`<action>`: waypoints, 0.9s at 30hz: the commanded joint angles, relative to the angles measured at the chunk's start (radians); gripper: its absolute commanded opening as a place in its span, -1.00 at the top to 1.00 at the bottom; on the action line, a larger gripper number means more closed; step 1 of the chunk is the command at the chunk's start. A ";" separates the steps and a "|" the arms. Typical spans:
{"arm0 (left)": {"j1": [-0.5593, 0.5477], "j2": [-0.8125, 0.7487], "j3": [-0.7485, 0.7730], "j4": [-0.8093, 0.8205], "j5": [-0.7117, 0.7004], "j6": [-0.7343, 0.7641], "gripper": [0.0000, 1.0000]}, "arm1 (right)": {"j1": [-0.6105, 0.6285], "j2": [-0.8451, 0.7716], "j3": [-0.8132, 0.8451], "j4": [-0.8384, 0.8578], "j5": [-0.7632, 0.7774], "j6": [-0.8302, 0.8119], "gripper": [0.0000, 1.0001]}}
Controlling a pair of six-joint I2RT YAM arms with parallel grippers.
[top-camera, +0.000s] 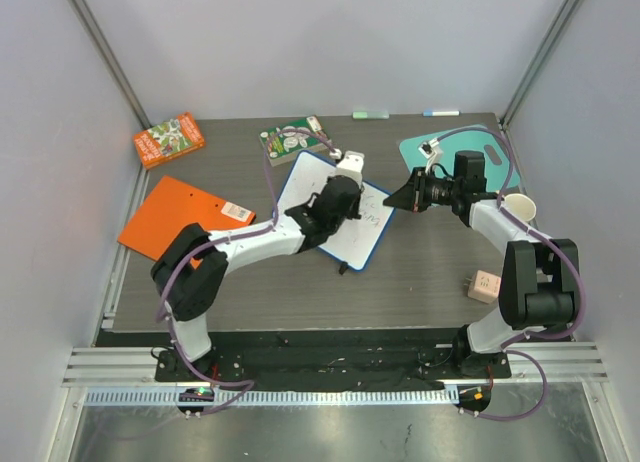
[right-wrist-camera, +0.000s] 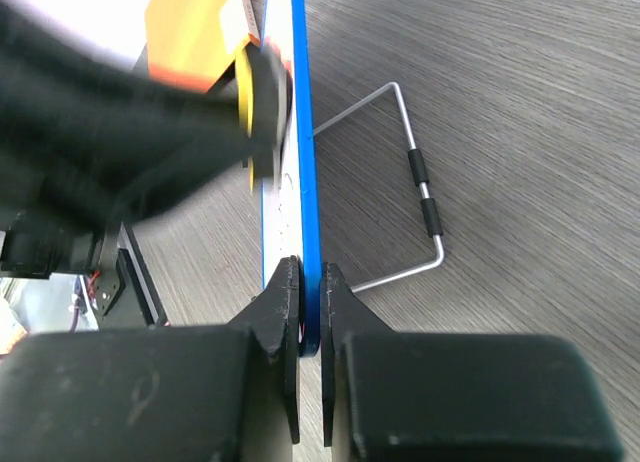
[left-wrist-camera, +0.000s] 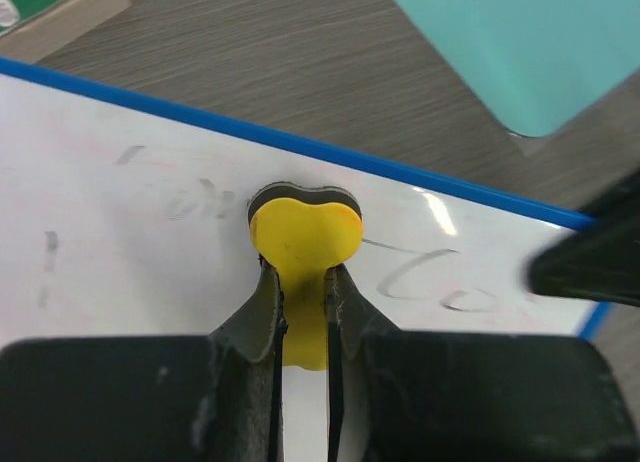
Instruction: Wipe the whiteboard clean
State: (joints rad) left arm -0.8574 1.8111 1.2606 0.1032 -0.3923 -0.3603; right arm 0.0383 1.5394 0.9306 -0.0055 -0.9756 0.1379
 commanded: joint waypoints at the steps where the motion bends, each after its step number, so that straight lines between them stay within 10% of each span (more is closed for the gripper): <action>1: -0.126 0.076 -0.013 0.122 0.081 -0.061 1.00 | 0.077 -0.038 0.022 0.036 -0.025 -0.115 0.97; 13: -0.189 0.085 -0.067 0.141 -0.167 -0.107 1.00 | 0.077 -0.053 0.017 0.035 -0.006 -0.118 0.97; 27: 0.147 -0.055 -0.237 0.202 -0.091 -0.140 1.00 | 0.078 -0.067 0.010 0.029 -0.009 -0.124 0.97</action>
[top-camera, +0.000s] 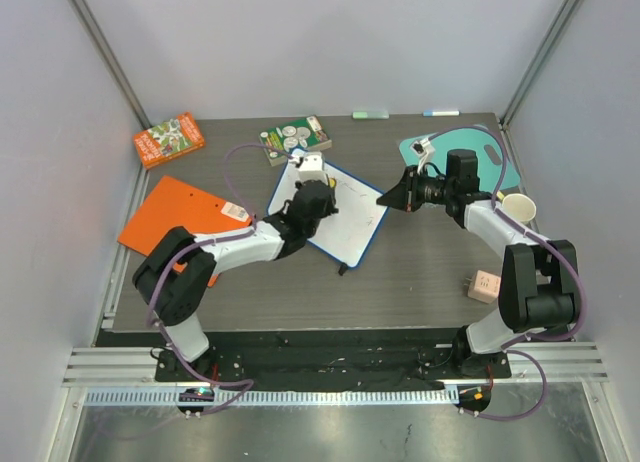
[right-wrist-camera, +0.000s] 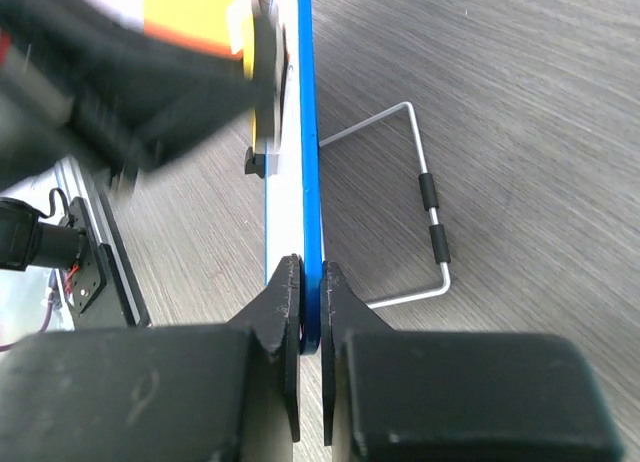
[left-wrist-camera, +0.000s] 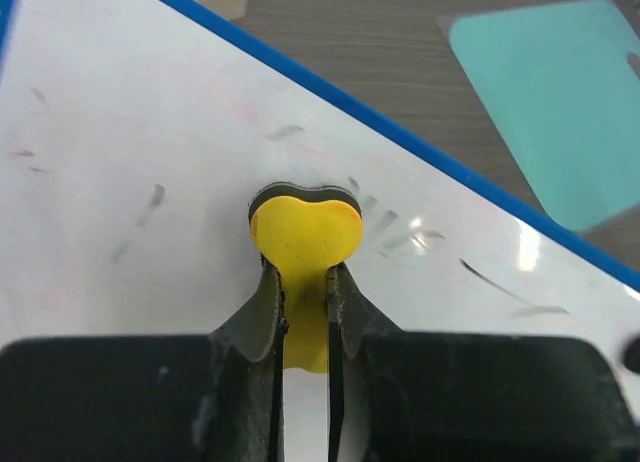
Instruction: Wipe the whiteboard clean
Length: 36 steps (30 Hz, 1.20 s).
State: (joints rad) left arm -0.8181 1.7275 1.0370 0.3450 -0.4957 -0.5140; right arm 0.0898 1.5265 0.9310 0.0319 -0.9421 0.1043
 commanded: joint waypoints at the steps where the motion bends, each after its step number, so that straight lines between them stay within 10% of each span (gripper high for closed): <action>1: 0.118 0.035 -0.006 -0.037 0.023 0.019 1.00 | 0.025 -0.054 0.009 -0.009 -0.043 -0.091 0.97; 20: 0.330 0.103 0.046 -0.041 0.414 0.026 1.00 | 0.027 -0.060 0.011 -0.024 -0.052 -0.100 0.97; 29: 0.139 0.060 -0.029 0.026 0.421 0.060 1.00 | 0.025 -0.057 0.012 -0.024 -0.061 -0.095 0.97; 36: 0.017 0.197 0.263 -0.226 0.378 0.147 1.00 | 0.031 -0.058 0.012 -0.023 -0.055 -0.097 0.97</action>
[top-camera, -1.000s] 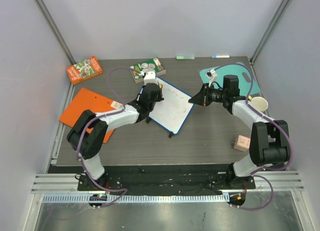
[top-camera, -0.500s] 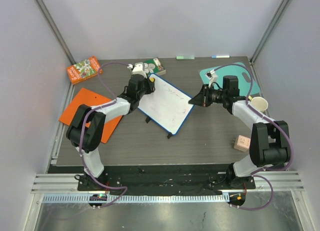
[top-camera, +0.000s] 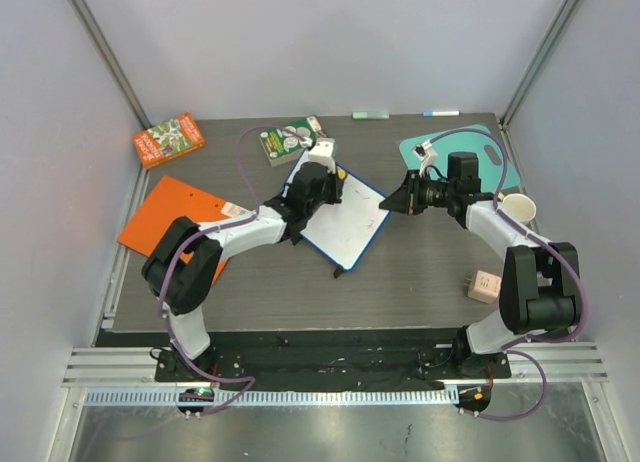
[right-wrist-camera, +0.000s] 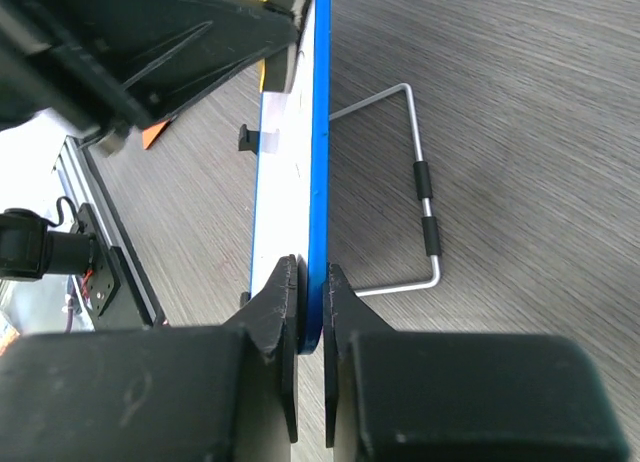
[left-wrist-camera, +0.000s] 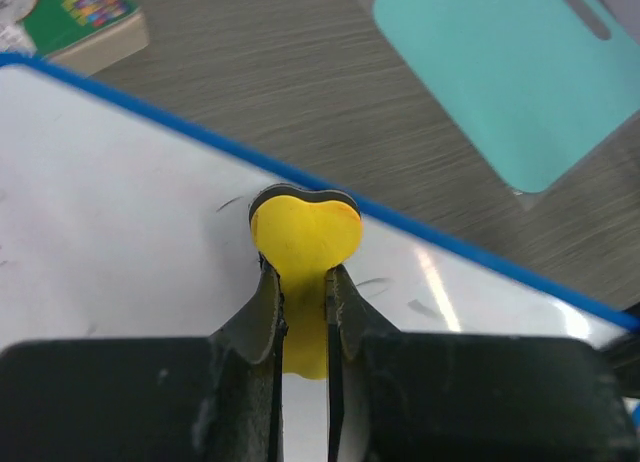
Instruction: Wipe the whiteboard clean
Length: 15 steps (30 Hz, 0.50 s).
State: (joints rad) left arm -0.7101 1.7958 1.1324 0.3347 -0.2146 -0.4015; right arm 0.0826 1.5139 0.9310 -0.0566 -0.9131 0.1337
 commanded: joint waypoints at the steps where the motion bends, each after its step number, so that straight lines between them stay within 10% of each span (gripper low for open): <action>1: -0.095 0.151 0.197 -0.244 0.139 0.044 1.00 | 0.039 -0.046 0.014 0.064 -0.081 -0.125 0.97; 15: -0.285 0.201 0.279 -0.270 0.175 0.075 1.00 | 0.039 -0.038 0.031 0.063 -0.067 -0.129 0.97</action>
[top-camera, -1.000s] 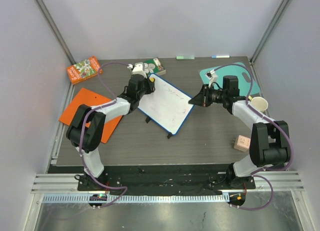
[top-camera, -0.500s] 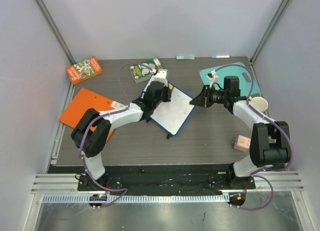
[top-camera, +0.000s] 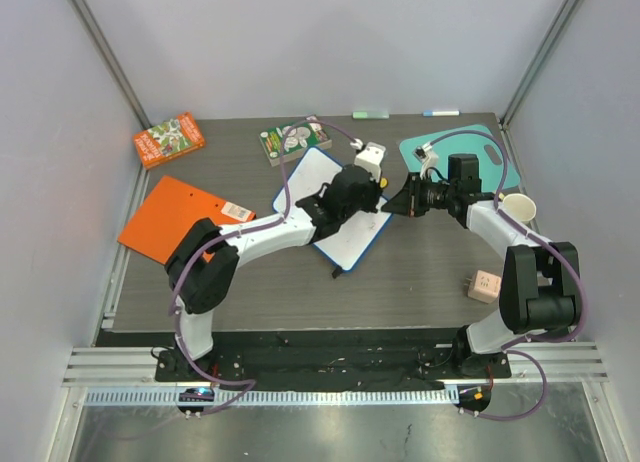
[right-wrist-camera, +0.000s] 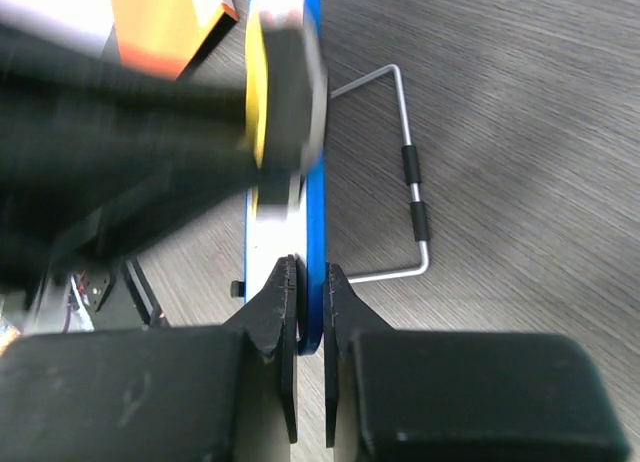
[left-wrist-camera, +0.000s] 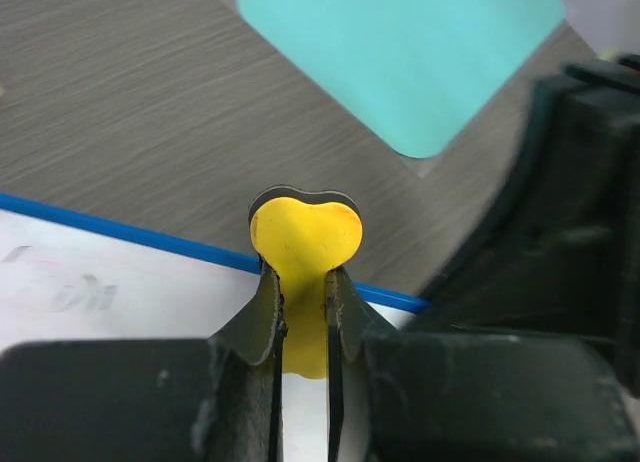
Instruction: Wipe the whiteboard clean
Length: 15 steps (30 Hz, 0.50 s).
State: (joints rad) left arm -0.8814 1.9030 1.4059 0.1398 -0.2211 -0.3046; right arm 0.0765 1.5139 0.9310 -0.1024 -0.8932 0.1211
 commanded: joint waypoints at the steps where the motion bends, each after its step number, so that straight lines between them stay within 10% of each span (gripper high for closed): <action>1: -0.129 0.099 0.005 -0.078 0.172 -0.018 1.00 | 0.043 -0.038 0.032 0.110 -0.087 -0.117 0.97; 15: 0.113 0.047 -0.077 -0.014 0.014 -0.094 1.00 | 0.045 -0.049 0.031 0.110 -0.087 -0.115 0.97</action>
State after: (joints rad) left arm -0.8997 1.9060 1.3991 0.1692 -0.2314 -0.3370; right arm 0.0727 1.5143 0.9291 -0.0948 -0.8856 0.0883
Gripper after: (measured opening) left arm 0.104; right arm 0.103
